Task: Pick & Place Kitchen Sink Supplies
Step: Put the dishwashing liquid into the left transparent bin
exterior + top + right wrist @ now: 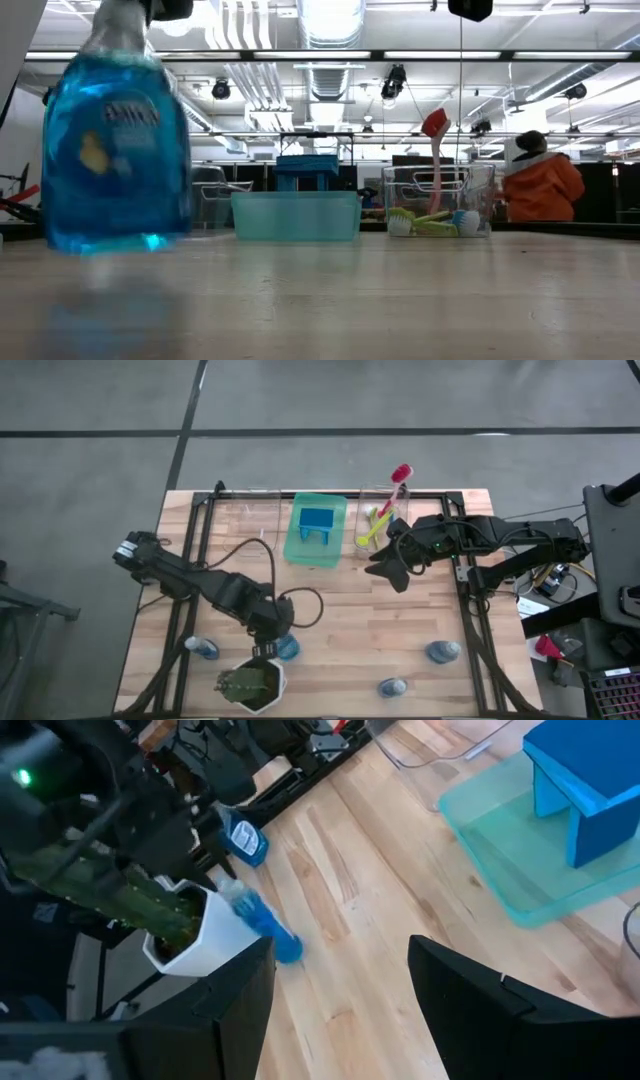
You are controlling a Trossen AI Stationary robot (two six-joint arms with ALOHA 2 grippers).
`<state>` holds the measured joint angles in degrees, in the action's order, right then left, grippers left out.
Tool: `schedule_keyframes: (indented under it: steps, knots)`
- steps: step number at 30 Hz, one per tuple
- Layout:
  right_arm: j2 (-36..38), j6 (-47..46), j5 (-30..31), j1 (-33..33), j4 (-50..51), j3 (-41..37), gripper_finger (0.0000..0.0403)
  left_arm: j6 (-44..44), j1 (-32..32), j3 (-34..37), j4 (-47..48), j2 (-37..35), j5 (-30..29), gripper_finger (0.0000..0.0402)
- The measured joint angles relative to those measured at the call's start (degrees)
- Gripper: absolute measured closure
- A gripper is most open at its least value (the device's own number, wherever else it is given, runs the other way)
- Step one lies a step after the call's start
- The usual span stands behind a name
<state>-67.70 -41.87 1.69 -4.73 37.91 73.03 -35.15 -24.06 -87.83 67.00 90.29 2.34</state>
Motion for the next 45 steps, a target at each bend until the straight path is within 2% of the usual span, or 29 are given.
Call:
schedule_keyframes:
  steps: [4, 12, 16, 19, 23, 29, 33, 38, 45]
  knots:
    - [0.0, 0.0, 0.0, 0.0, -0.6, 0.0, 0.0177, -1.3, 1.3, 0.0, 0.7, -2.6, 0.2, 0.0303]
    - [0.0, -0.2, 0.0, 0.0, -0.9, 0.0, 0.0177, -4.2, 3.8, 0.0, 0.5, -7.5, 0.2, 0.0362]
    - [0.0, -0.2, 0.0, 0.0, -0.9, 0.0, 0.0177, -5.9, 4.1, 0.0, -1.9, -8.1, 0.5, 0.0368]
    - [0.0, -0.1, 0.0, 0.0, -1.0, 0.0, 0.0177, -4.8, 3.6, 0.0, -8.1, -7.1, 3.1, 0.0347]
    - [0.0, 0.0, 0.2, 0.0, -1.0, -0.1, 0.0177, -1.4, 2.5, 0.0, -14.4, -4.8, 4.4, 0.0289]
    - [0.0, -0.5, 0.3, 0.0, -1.0, -0.6, 0.0177, 8.7, 1.3, 0.0, -15.2, -1.3, 4.2, 0.0180]
    - [0.0, -0.8, 0.3, 0.0, -0.9, -1.0, 0.0177, 11.4, 0.7, 0.0, -16.2, 0.8, 4.1, 0.0132]
    - [0.0, -0.8, 0.4, 0.0, -0.9, -1.3, 0.0177, 14.1, 0.7, 0.0, -16.1, 2.9, 2.9, 0.0121]
    - [0.0, -0.7, 0.5, 0.0, -0.9, -1.5, 0.0177, 14.3, 0.6, 0.0, -16.0, 5.3, 4.4, 0.0122]
